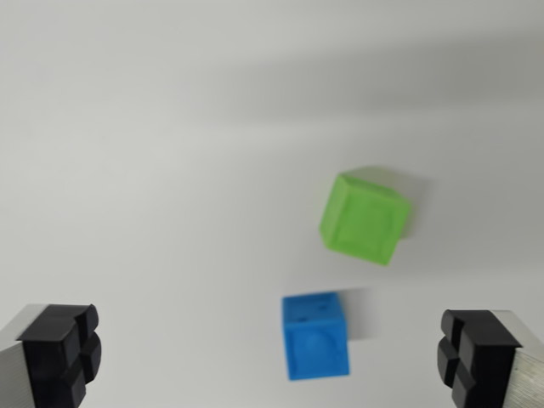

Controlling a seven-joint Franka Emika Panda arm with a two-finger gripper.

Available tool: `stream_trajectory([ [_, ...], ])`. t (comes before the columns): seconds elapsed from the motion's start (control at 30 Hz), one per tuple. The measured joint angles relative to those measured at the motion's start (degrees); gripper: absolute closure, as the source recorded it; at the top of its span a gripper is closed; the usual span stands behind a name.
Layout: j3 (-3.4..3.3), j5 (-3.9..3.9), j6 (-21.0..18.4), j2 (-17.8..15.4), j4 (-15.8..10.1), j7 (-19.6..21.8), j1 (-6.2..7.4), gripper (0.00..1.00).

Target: Stack cube

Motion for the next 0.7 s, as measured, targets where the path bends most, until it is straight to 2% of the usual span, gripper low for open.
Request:
stream_trajectory([
  [0.7, -1.54, 0.78, 8.5, 3.1, -6.3, 2.6, -1.41, 0.0],
])
